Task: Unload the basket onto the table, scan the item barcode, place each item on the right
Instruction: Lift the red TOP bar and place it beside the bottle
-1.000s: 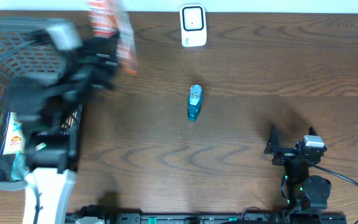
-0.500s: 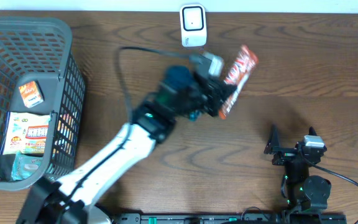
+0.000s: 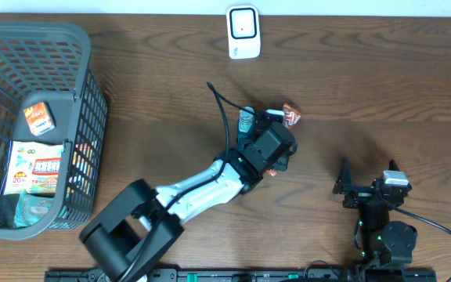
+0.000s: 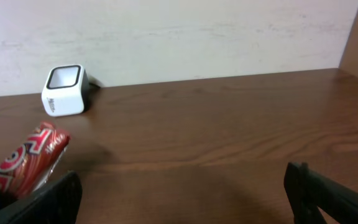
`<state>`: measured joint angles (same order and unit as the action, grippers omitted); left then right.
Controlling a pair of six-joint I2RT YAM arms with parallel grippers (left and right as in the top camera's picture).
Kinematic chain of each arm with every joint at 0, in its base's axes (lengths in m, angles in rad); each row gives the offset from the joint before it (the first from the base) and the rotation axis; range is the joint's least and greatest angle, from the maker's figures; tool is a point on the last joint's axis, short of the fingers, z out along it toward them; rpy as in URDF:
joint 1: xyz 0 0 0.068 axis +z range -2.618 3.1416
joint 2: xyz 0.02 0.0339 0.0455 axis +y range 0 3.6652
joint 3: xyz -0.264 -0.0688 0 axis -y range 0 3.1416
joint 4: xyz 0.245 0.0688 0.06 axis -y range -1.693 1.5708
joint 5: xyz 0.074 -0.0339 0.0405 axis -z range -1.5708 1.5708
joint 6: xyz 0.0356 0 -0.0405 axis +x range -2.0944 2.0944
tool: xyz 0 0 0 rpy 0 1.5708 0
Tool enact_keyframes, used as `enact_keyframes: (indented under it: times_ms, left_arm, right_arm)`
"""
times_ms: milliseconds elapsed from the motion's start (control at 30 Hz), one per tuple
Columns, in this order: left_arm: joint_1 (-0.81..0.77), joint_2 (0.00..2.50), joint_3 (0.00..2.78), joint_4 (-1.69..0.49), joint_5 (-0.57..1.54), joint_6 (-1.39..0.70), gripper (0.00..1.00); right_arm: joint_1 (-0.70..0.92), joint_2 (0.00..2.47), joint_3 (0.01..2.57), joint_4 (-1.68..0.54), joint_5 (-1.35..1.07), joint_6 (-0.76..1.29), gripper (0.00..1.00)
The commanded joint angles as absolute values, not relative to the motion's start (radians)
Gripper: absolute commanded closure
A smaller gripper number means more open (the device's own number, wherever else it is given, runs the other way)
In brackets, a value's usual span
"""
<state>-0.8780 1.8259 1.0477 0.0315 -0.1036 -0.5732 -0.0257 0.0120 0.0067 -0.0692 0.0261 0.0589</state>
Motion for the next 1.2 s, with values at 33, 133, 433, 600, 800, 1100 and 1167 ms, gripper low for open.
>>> enact_keyframes:
  times_ms: [33, 133, 433, 600, 800, 1100, 1167]
  left_arm:
    - [-0.876, 1.846, 1.060, 0.038, -0.177, -0.581, 0.92]
    - [-0.877, 1.841, 1.060, 0.045, -0.175, -0.581, 0.71]
    - [-0.905, 1.738, 1.060, 0.038, -0.169, -0.577, 0.36]
    - [-0.927, 1.650, 1.060, 0.013, -0.169, -0.577, 0.36]
    - [-0.936, 1.499, 1.071, -0.027, -0.169, -0.520, 0.36]
    - [-0.809, 1.225, 1.308, -0.296, -0.215, -0.210, 0.22]
    - [-0.718, 1.194, 1.374, -0.377, -0.261, -0.210, 0.21]
  right_arm:
    - [-0.034, 0.007, 0.006, -0.072, 0.031, 0.047, 0.01]
    - [-0.034, 0.007, 0.006, -0.072, 0.031, 0.047, 0.01]
    - [-0.034, 0.007, 0.006, -0.072, 0.031, 0.047, 0.01]
    - [-0.033, 0.007, 0.006, -0.072, 0.031, 0.047, 0.01]
    - [-0.034, 0.007, 0.006, -0.072, 0.031, 0.047, 0.01]
    - [-0.033, 0.007, 0.006, -0.072, 0.031, 0.047, 0.01]
    - [-0.034, 0.007, 0.006, -0.072, 0.031, 0.047, 0.01]
